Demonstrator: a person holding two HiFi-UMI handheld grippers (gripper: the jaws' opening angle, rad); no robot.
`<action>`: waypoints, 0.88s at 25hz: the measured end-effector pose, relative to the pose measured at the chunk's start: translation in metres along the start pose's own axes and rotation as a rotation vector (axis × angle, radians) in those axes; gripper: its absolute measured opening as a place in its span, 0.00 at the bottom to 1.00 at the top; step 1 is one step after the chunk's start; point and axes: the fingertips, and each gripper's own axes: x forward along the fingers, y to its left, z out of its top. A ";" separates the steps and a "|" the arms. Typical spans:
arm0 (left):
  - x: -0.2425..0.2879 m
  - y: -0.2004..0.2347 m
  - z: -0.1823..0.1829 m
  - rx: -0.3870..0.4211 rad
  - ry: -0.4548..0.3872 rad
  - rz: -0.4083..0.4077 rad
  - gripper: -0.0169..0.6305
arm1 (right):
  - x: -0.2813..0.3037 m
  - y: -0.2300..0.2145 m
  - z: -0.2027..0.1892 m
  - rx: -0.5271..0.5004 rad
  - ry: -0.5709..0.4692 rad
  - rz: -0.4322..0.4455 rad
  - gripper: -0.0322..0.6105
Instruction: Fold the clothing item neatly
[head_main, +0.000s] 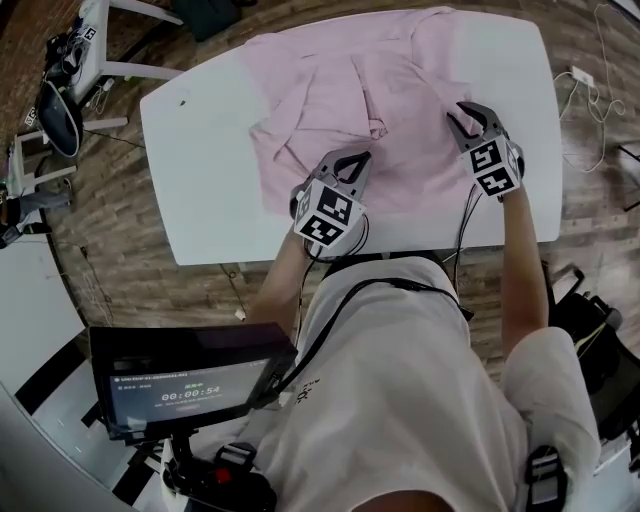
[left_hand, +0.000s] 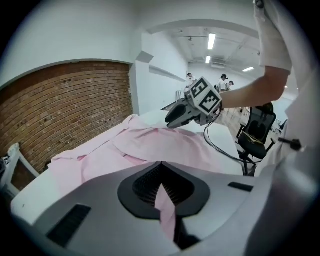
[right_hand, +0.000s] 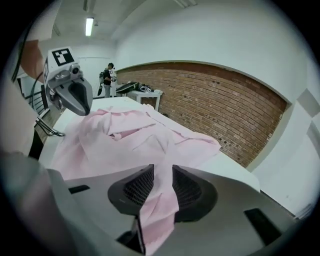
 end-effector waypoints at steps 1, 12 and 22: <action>0.000 -0.007 0.000 -0.010 -0.004 0.004 0.03 | 0.004 0.001 -0.001 -0.013 0.011 -0.005 0.21; -0.008 0.008 -0.005 -0.046 -0.021 0.136 0.03 | 0.017 -0.001 -0.016 -0.011 0.099 -0.071 0.22; -0.006 0.011 -0.001 -0.047 -0.035 0.156 0.03 | 0.002 -0.006 -0.010 -0.011 0.082 -0.106 0.09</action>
